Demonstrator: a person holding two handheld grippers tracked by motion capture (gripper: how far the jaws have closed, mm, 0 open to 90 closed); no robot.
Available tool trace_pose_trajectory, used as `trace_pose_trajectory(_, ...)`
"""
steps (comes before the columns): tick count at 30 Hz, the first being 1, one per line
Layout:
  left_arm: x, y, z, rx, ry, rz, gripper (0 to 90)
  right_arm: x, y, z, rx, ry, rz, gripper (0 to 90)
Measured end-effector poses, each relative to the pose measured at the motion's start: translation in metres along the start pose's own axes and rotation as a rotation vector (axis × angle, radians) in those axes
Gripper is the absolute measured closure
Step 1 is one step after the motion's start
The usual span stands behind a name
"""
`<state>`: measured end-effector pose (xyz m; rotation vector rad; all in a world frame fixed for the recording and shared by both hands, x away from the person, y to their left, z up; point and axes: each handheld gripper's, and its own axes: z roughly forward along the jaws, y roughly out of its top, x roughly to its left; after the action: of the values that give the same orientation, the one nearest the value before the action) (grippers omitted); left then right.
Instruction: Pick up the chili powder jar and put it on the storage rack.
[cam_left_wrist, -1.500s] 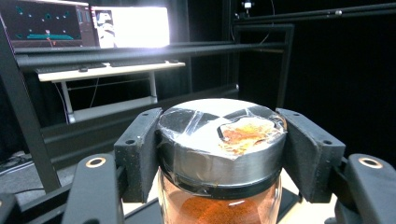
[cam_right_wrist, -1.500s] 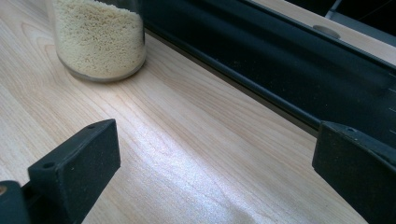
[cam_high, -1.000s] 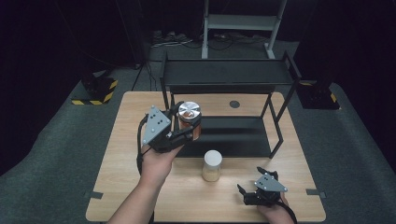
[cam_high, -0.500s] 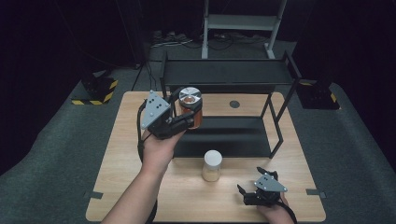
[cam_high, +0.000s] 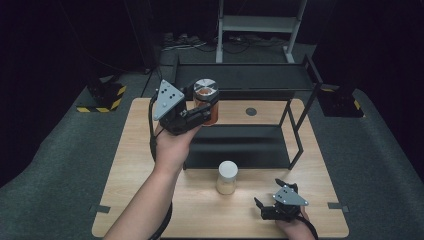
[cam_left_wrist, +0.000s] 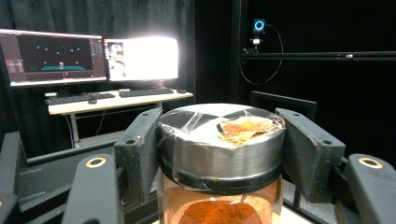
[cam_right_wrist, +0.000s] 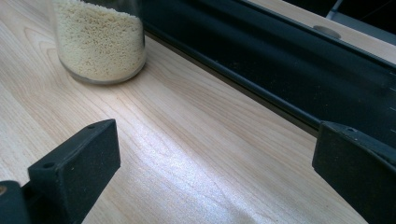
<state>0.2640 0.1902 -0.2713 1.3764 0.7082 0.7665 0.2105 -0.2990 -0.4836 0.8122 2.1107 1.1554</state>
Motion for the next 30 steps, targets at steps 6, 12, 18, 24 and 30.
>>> trace_pose_trajectory(6, -0.001, 0.007, 0.01, -0.004, 0.013, 0.014, 34.7, -0.001, -0.001, 0.0, -0.004, 0.0, 0.01, 0.0)
trace_pose_trajectory(12, 0.0, 0.012, 0.018, -0.018, 0.028, 0.001, 34.8, -0.003, -0.002, -0.001, -0.007, 0.003, 0.019, 0.0)
trace_pose_trajectory(18, -0.001, 0.017, 0.029, -0.02, 0.048, 0.015, 34.8, -0.003, -0.002, -0.001, -0.01, 0.002, 0.021, 0.0)
trace_pose_trajectory(24, -0.002, 0.021, 0.041, -0.019, 0.065, 0.026, 34.8, -0.004, -0.003, -0.001, -0.011, 0.004, 0.025, 0.0)
trace_pose_trajectory(30, -0.003, 0.024, 0.053, -0.015, 0.082, 0.028, 34.8, -0.004, -0.004, -0.002, -0.016, 0.005, 0.029, 0.0)
